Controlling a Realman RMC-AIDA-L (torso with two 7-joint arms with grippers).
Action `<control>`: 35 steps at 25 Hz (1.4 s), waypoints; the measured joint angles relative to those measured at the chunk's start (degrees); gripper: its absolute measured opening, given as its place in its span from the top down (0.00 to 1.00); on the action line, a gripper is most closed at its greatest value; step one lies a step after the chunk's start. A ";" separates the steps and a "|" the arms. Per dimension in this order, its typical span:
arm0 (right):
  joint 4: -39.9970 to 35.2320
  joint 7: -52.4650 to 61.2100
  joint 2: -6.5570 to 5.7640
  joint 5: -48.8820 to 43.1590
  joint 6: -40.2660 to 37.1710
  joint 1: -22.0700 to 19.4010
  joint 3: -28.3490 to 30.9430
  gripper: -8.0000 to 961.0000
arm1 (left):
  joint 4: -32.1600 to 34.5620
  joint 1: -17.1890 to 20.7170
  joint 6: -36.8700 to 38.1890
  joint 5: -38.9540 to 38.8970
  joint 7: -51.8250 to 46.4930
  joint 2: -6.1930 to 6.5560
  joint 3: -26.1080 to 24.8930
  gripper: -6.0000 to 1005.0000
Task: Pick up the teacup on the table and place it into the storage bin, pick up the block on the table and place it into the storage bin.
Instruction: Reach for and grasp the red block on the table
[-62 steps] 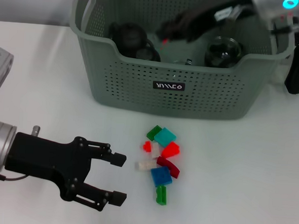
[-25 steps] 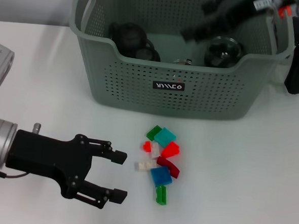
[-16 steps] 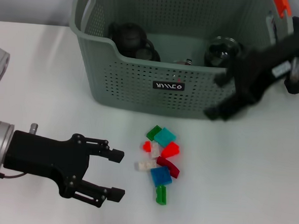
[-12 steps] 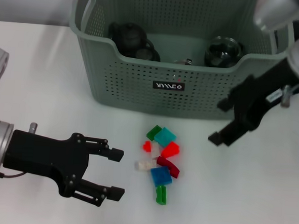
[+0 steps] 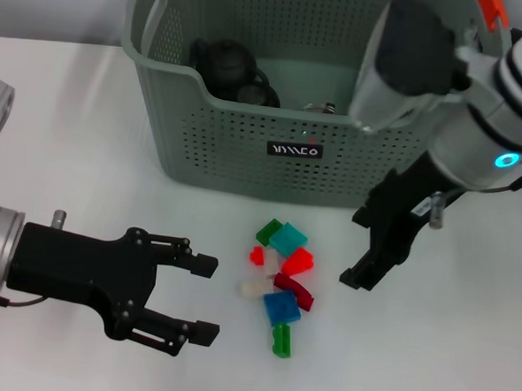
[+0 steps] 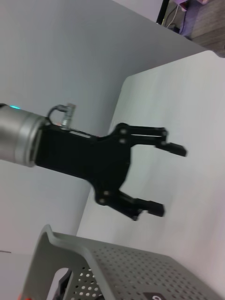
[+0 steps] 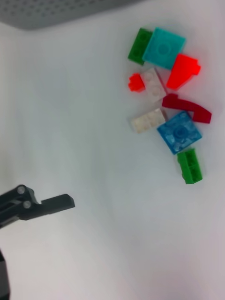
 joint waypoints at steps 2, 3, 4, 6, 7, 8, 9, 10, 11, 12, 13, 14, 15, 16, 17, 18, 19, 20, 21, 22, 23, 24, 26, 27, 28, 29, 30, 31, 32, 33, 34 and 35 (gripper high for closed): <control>1.35 0.55 0.03 0.37 1.68 0.32 -2.24 0.02 | 0.00 0.00 -0.01 -0.01 0.01 -0.02 0.00 0.16; 2.00 0.85 0.07 0.46 2.54 0.46 -3.42 0.02 | -0.01 0.00 -0.02 -0.02 0.01 -0.04 0.00 0.16; 2.66 1.13 0.11 0.54 3.36 0.62 -4.56 0.02 | -0.01 0.00 -0.02 -0.02 0.01 -0.06 0.01 0.16; 4.21 1.83 0.18 0.77 5.28 1.01 -6.87 0.02 | -0.03 0.08 0.00 -0.03 0.01 -0.09 0.01 0.16; 4.88 2.08 0.22 0.86 6.18 1.18 -7.62 0.02 | -0.04 0.10 0.03 -0.03 0.01 -0.11 0.01 0.16; 5.64 2.38 0.26 0.93 7.14 1.37 -8.42 0.02 | -0.03 0.13 0.03 -0.03 0.01 -0.14 0.01 0.16; 6.38 2.80 0.30 1.01 8.38 1.59 -9.18 0.02 | -0.04 0.15 0.03 -0.03 0.01 -0.19 0.01 0.16; 7.16 3.22 0.34 1.23 9.40 1.79 -9.84 0.02 | -0.04 0.16 0.03 -0.03 0.01 -0.21 0.01 0.16; 8.07 3.63 0.38 1.62 10.51 2.06 -10.67 0.02 | -0.04 0.17 0.03 -0.03 0.01 -0.23 0.01 0.16; 8.95 3.96 0.40 2.20 11.46 2.35 -11.42 0.02 | -0.04 0.17 0.03 -0.03 0.01 -0.25 0.01 0.16; 9.82 4.17 0.41 2.82 12.33 2.59 -12.13 0.02 | -0.04 0.17 0.03 -0.03 0.01 -0.25 0.01 0.16; 10.49 4.27 0.41 3.29 12.88 2.78 -12.72 0.02 | -0.04 0.17 0.03 -0.03 0.01 -0.26 0.01 0.16; 11.05 4.32 0.40 3.68 13.45 2.92 -13.28 0.02 | -0.04 0.17 0.03 -0.03 0.01 -0.26 0.01 0.16; 11.47 4.35 0.41 3.96 13.88 3.01 -13.78 0.02 | -0.05 0.17 0.03 -0.03 0.01 -0.26 0.01 0.16; 11.73 4.38 0.41 4.24 14.12 3.03 -14.32 0.02 | -0.07 0.17 0.03 -0.02 0.01 -0.26 0.01 0.16; 11.82 4.40 0.41 4.60 14.28 3.03 -14.81 0.02 | -0.10 0.17 0.03 0.03 0.01 -0.26 0.01 0.16; 11.89 4.42 0.42 5.07 14.31 3.02 -15.42 0.02 | -0.12 0.18 0.03 0.08 0.01 -0.26 0.01 0.16; 11.89 4.45 0.42 5.61 14.28 3.01 -15.95 0.02 | -0.13 0.17 0.03 0.15 0.01 -0.27 0.01 0.16; 11.84 4.49 0.43 6.19 14.08 2.97 -16.39 0.02 | -0.13 0.18 0.03 0.23 0.01 -0.26 0.01 0.16; 11.84 4.49 0.43 6.19 14.08 2.97 -16.39 0.02 | -0.14 0.17 0.03 0.29 0.01 -0.27 0.01 0.16; 11.76 4.49 0.43 6.33 13.84 2.95 -16.45 0.02 | -0.14 0.17 0.03 0.36 0.01 -0.26 0.01 0.16; 11.70 4.48 0.42 6.51 13.64 2.93 -16.46 0.02 | -0.14 0.17 0.04 0.38 0.01 -0.27 0.04 0.16; 11.71 4.23 0.38 6.97 13.05 2.89 -16.52 0.02 | -0.14 0.17 0.15 0.40 0.01 -0.27 0.20 0.16; 11.74 4.10 0.37 7.20 12.73 2.89 -16.61 0.02 | -0.13 0.19 0.21 0.40 0.01 -0.26 0.23 0.16; 11.81 4.08 0.37 7.37 12.52 2.89 -16.78 0.02 | -0.15 0.22 0.29 0.41 0.01 -0.26 0.25 0.16; 11.85 4.09 0.36 7.46 12.40 2.89 -16.99 0.02 | -0.20 0.23 0.34 0.41 0.01 -0.26 0.28 0.16; 11.87 4.16 0.35 7.48 12.35 2.89 -17.17 0.02 | -0.24 0.23 0.36 0.42 0.01 -0.27 0.32 0.16; 11.87 4.29 0.35 7.49 12.34 2.89 -17.31 0.02 | -0.27 0.23 0.38 0.42 0.01 -0.26 0.37 0.16; 11.87 4.44 0.34 7.49 12.34 2.86 -17.50 0.02 | -0.36 0.24 0.38 0.42 0.01 -0.26 0.39 0.16; 11.87 4.59 0.34 7.50 12.33 2.81 -17.66 0.02 | -0.47 0.25 0.38 0.42 0.01 -0.26 0.41 0.16; 11.88 4.64 0.34 7.52 12.32 2.70 -17.84 0.02 | -0.57 0.25 0.38 0.42 0.01 -0.26 0.43 0.16; 11.91 4.67 0.34 7.52 12.30 2.63 -17.94 0.02 | -0.69 0.26 0.38 0.42 0.01 -0.26 0.44 0.16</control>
